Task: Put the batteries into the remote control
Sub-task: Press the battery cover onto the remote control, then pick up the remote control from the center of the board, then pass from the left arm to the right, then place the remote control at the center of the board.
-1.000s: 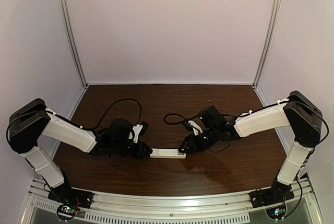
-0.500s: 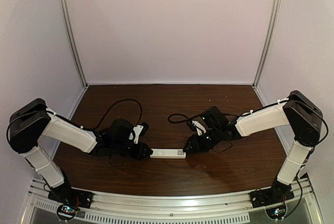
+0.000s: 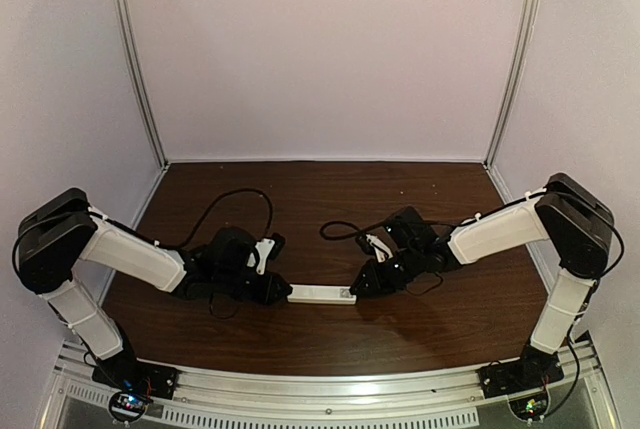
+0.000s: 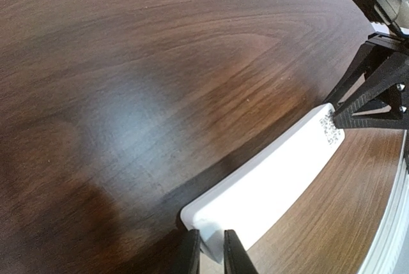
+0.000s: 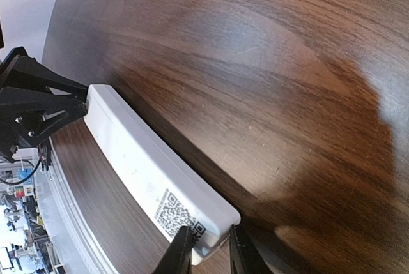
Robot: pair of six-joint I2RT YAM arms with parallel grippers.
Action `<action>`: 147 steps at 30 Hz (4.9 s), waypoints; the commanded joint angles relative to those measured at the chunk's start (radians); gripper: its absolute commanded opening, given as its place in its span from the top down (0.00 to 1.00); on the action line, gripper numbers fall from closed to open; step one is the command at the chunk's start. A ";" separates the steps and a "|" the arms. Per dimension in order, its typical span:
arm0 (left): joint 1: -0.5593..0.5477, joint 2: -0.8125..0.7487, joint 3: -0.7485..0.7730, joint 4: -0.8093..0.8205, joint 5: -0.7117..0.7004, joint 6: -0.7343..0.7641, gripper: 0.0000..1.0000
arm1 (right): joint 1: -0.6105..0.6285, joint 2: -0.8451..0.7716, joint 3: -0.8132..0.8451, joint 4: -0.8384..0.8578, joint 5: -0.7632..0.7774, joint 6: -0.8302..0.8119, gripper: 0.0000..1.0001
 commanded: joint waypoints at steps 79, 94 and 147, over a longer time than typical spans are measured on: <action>-0.122 0.392 1.032 -0.967 0.157 1.002 0.87 | -0.469 -0.636 -0.270 0.163 -0.273 -0.094 0.43; -0.042 -0.019 0.869 -0.502 0.545 0.817 0.88 | -0.247 -0.798 -0.115 0.318 -0.257 -0.176 0.32; 0.192 -0.377 0.426 -0.297 0.330 0.431 0.02 | 0.102 -0.440 0.442 -0.503 0.316 -0.474 1.00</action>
